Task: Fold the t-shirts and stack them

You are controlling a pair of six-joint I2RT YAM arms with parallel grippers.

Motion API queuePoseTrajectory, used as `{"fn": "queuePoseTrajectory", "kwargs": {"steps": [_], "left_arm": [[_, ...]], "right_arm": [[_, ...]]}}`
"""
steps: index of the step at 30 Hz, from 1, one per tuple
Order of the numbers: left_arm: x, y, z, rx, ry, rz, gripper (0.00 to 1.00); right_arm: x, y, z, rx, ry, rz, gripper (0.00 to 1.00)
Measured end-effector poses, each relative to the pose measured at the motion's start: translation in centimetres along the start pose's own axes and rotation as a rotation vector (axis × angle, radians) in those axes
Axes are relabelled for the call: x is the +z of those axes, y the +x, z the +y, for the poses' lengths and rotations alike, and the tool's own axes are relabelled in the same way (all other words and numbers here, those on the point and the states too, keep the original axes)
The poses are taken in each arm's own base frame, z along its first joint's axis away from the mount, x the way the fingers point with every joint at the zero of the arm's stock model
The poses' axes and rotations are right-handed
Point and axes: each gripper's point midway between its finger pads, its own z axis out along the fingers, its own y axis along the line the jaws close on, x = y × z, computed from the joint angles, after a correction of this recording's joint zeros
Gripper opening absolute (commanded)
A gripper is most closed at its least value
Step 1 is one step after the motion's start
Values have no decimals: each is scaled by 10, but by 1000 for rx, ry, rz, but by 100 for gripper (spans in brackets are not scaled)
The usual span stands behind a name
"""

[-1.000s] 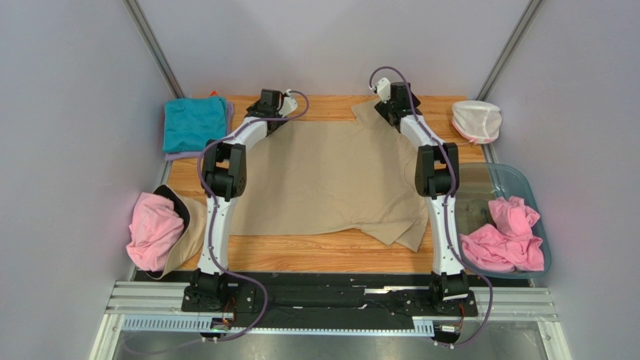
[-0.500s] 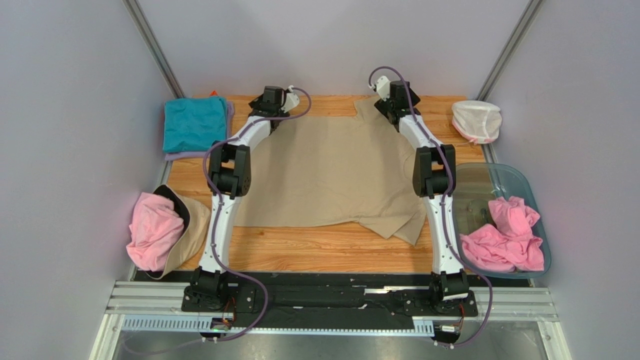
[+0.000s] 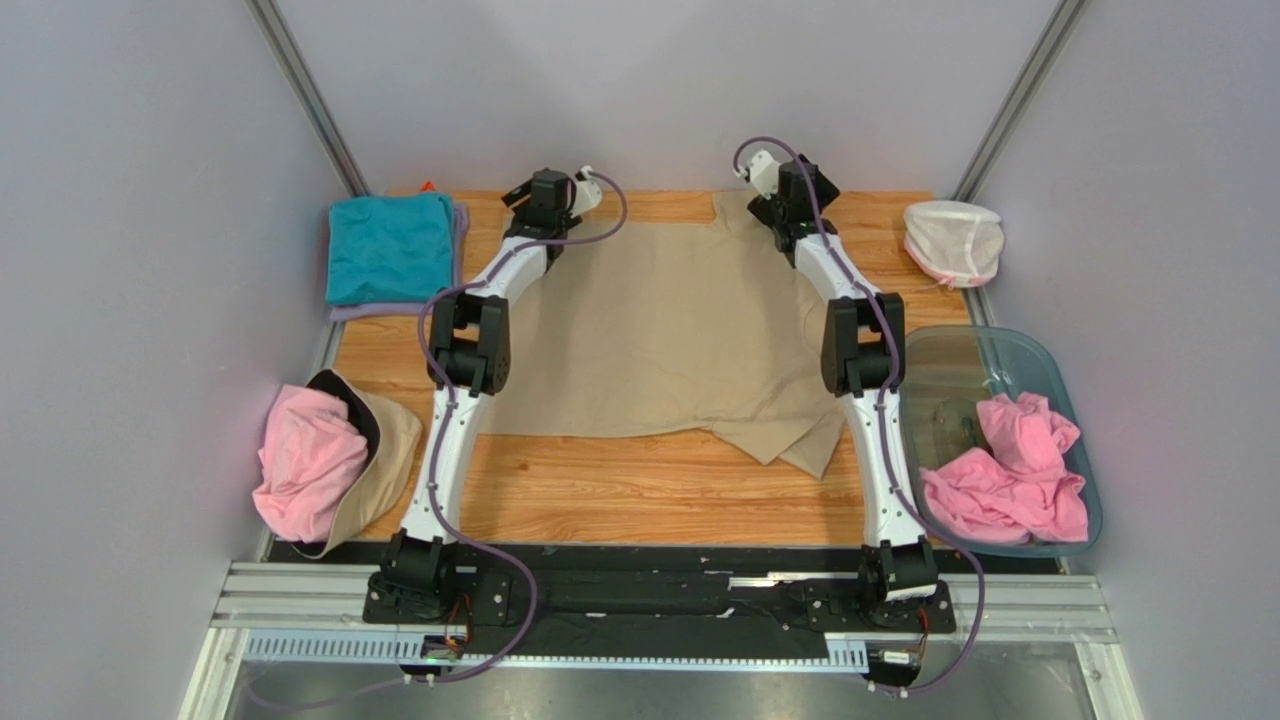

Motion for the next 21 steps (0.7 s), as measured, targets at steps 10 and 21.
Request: {"fn": "queuePoseTrajectory", "kwargs": {"steps": [10,21], "left_arm": [[4,0,6,-11,-57,1,87],[-18,-3,24,-40,-67,7,95]], "right_arm": [[6,-4,-8,-2,46,-28,92],[-11,-5,-18,18,41,-7,99]]}}
